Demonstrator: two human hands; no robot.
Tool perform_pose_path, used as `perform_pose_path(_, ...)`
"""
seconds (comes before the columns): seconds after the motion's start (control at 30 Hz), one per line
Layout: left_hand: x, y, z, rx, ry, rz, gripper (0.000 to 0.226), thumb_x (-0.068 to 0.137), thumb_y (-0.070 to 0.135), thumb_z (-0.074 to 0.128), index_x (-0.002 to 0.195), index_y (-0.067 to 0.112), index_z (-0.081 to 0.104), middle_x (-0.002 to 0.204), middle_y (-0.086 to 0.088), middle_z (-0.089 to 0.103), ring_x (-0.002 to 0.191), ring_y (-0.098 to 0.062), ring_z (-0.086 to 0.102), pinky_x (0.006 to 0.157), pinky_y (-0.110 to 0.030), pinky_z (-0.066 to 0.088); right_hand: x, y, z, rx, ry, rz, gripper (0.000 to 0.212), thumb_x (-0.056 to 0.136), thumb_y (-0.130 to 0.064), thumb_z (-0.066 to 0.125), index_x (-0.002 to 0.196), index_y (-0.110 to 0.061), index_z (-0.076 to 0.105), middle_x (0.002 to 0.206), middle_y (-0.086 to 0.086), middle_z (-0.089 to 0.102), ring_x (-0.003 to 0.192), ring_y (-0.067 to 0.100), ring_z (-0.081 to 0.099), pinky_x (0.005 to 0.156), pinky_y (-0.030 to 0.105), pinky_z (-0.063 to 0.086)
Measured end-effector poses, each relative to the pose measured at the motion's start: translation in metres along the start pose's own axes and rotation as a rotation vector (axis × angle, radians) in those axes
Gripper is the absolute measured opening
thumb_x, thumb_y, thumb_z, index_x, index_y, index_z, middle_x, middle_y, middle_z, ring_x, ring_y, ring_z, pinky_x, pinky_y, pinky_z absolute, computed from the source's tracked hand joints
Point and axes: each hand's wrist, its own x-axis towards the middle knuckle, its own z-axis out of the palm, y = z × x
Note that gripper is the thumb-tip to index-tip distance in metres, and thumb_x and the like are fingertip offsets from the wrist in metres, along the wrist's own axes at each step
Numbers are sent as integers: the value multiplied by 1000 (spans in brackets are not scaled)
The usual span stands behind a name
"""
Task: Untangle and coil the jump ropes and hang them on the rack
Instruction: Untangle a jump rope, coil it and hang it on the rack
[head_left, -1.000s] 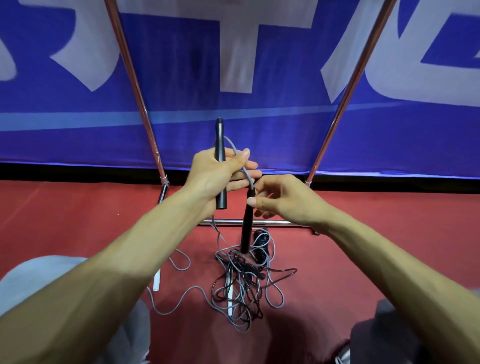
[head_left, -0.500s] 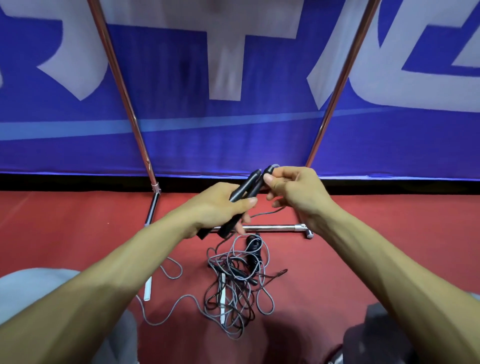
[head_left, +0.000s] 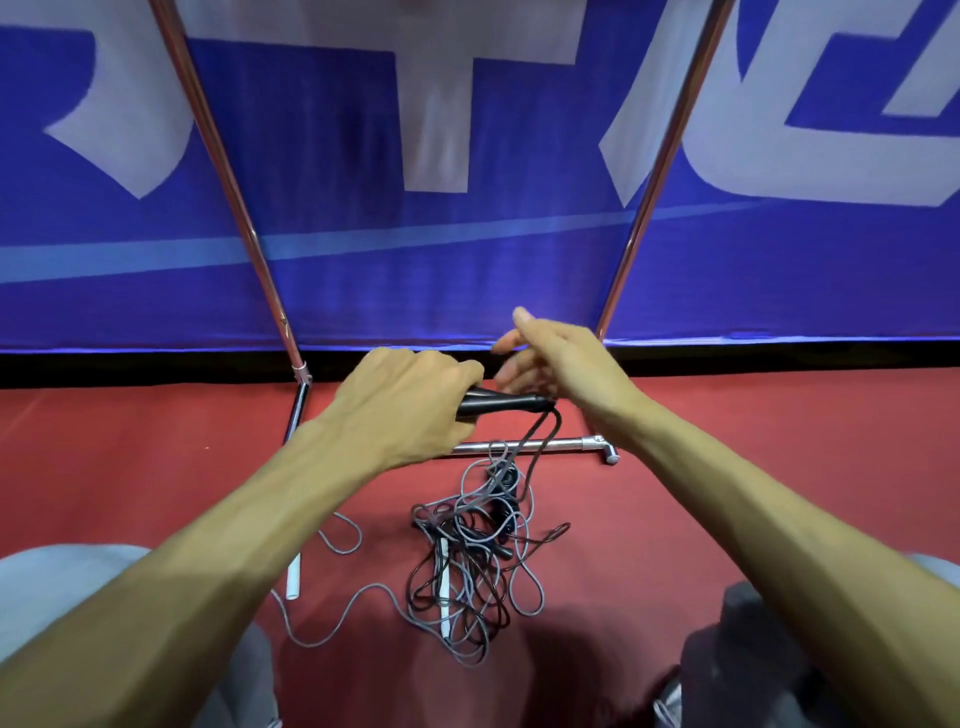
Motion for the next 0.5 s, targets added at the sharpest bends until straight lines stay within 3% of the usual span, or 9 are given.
perform_pose_path(0.1, 1, -7, -7, 14, -17, -72, 15, 86, 41, 51, 93, 28, 52, 89, 0, 65, 86, -30, 63, 62, -32, 33, -9, 4, 2, -140, -199, 107, 45, 98, -43, 44, 99, -3, 66, 54, 11, 61, 46, 23, 59, 50, 25, 46)
perform_pose_path(0.17, 0, -10, -10, -31, -50, -116, 15, 85, 42, 52, 89, 28, 51, 79, 0, 58, 83, -30, 62, 63, -32, 34, -11, 4, 0, -89, -203, 61, 36, 98, -33, 50, 99, -2, 67, 44, 2, 47, 38, 18, 45, 46, 24, 40)
perform_pose_path(0.33, -3, -11, -15, -291, -128, -205, 20, 82, 48, 61, 88, 29, 58, 77, 3, 60, 74, -24, 56, 62, -33, 36, -12, -9, 0, 96, -10, -91, 17, 94, -17, 59, 89, -4, 67, 42, -9, 30, 35, 8, 24, 41, 21, 26)
perform_pose_path(0.4, -2, -14, -17, -460, -199, -142, 16, 78, 35, 66, 86, 25, 55, 72, 1, 60, 71, -24, 57, 59, -38, 44, -11, -11, 2, 103, 68, -122, 18, 94, -19, 59, 86, -5, 67, 41, -11, 28, 35, 8, 23, 41, 21, 25)
perform_pose_path(0.5, -3, -9, -11, -674, -283, -25, 25, 76, 13, 64, 99, 16, 53, 76, -9, 62, 67, -28, 57, 64, -48, 49, -8, -10, -1, 130, 200, -121, 16, 94, -15, 57, 87, -4, 67, 41, -13, 34, 36, 7, 25, 44, 23, 22)
